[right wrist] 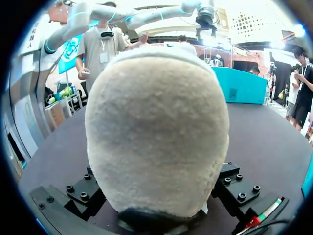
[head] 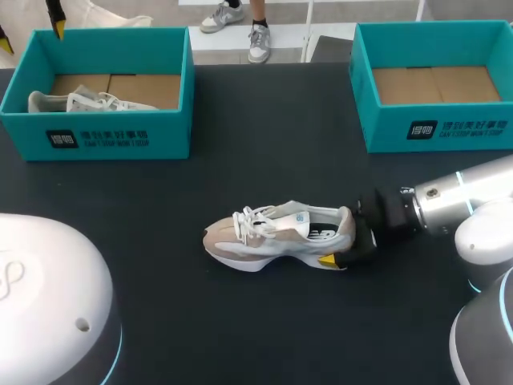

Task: Take the shoe out of the shoebox, open the shoe tongue, remove and reinsert the insole, then place the shoe into the shoebox

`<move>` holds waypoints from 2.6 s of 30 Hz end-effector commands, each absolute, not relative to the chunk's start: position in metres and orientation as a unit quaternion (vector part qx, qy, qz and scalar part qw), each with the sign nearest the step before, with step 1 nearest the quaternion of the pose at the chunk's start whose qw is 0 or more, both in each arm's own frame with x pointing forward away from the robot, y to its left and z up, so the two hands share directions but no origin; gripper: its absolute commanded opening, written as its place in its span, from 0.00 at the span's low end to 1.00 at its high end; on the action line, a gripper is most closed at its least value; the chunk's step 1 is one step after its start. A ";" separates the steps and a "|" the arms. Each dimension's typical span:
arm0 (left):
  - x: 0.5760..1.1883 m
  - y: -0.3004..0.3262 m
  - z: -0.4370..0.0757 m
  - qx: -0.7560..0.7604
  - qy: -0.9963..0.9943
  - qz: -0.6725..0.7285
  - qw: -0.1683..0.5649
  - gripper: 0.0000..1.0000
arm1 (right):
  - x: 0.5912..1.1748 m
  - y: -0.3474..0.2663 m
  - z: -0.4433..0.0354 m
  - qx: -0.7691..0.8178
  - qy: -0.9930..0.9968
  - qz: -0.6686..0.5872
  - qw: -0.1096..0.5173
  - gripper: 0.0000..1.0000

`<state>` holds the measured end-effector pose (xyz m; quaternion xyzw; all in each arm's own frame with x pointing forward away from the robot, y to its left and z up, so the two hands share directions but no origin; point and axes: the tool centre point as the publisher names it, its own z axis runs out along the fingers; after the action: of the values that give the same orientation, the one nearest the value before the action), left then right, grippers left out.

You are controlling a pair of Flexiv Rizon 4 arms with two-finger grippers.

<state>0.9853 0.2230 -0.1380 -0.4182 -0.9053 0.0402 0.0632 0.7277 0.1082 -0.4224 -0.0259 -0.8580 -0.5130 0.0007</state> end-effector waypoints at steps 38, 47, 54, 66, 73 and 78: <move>0.838 0.048 -0.134 0.131 -0.980 0.141 0.040 1.00 | 0.728 0.110 -0.423 -0.026 -0.859 -0.511 0.000 0.00; 0.818 0.042 -0.155 0.332 -0.930 0.155 0.016 1.00 | 0.728 0.110 -0.423 -0.026 -0.859 -0.511 0.000 0.00; 0.812 0.023 -0.174 0.543 -0.833 0.105 0.021 1.00 | 0.728 0.110 -0.423 -0.026 -0.859 -0.511 0.000 0.00; 0.787 -0.050 -0.193 0.581 -0.800 0.120 0.089 1.00 | 0.728 0.110 -0.423 -0.026 -0.859 -0.511 0.000 0.00; 0.787 -0.050 -0.193 0.581 -0.800 0.120 0.089 1.00 | 0.728 0.110 -0.423 -0.026 -0.859 -0.511 0.000 0.00; 0.787 -0.050 -0.193 0.581 -0.800 0.120 0.089 1.00 | 0.728 0.110 -0.423 -0.026 -0.859 -0.511 0.000 0.00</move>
<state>0.7868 -0.0503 -0.1929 0.5816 -0.7997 0.1200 0.0882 0.7278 0.1083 -0.4225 -0.0258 -0.8580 -0.5130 0.0008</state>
